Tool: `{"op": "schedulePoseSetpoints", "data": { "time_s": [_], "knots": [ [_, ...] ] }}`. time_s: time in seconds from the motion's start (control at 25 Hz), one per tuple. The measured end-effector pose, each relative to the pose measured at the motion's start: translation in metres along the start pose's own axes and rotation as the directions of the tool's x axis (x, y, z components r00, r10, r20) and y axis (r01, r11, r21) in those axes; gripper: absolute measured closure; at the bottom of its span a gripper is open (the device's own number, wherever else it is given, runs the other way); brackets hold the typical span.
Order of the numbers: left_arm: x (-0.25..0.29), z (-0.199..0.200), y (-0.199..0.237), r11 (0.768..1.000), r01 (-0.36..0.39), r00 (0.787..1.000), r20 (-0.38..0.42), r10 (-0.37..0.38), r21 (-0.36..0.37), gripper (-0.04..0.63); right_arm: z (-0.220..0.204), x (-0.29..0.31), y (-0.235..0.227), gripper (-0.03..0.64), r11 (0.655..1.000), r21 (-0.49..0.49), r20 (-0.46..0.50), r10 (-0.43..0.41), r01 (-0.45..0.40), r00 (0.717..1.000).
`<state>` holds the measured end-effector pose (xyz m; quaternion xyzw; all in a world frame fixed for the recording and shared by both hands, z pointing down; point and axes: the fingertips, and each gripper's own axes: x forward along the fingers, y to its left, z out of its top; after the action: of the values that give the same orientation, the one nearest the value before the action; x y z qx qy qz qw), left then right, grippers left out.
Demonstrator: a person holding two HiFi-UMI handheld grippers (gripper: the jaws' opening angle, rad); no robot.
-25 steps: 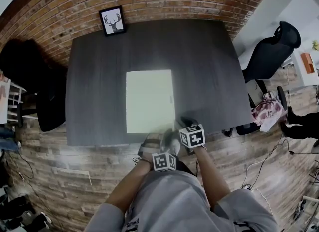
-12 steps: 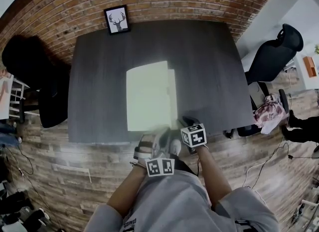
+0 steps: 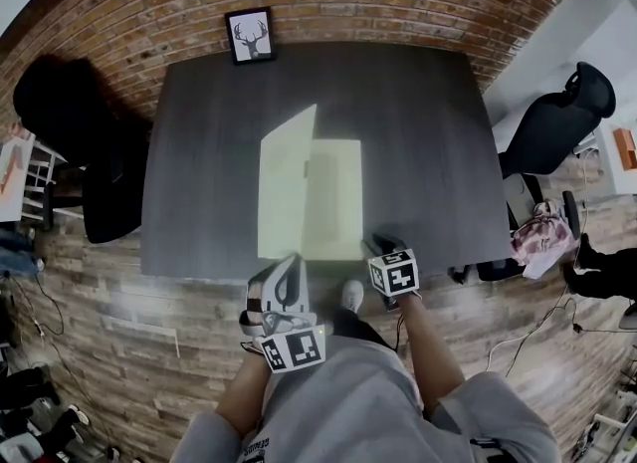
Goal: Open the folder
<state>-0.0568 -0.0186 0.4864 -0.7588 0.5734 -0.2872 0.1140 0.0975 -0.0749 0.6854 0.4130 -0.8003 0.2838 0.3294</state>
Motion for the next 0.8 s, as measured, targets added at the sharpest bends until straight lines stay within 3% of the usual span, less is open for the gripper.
{"op": "schedulePoseSetpoints", "data": {
  "time_s": [0.24, 0.44, 0.8],
  "knots": [
    [-0.017, -0.025, 0.054, 0.988, -0.136, 0.989, -0.073, 0.131, -0.067, 0.591, 0.001, 0.001, 0.002, 0.514, 0.999, -0.033, -0.025, -0.001, 0.0, 1.0],
    [-0.033, -0.059, 0.092, 0.964, -0.25, 0.959, -0.16, 0.235, -0.088, 0.591, 0.001, 0.002, 0.003, 0.514, 0.998, -0.06, -0.031, -0.005, 0.004, 0.999],
    [-0.053, -0.127, 0.153, 0.876, -0.433, 0.876, -0.329, 0.353, -0.211, 0.591, 0.001, 0.003, 0.004, 0.515, 0.995, -0.102, -0.058, -0.024, 0.018, 0.998]
  ]
}}
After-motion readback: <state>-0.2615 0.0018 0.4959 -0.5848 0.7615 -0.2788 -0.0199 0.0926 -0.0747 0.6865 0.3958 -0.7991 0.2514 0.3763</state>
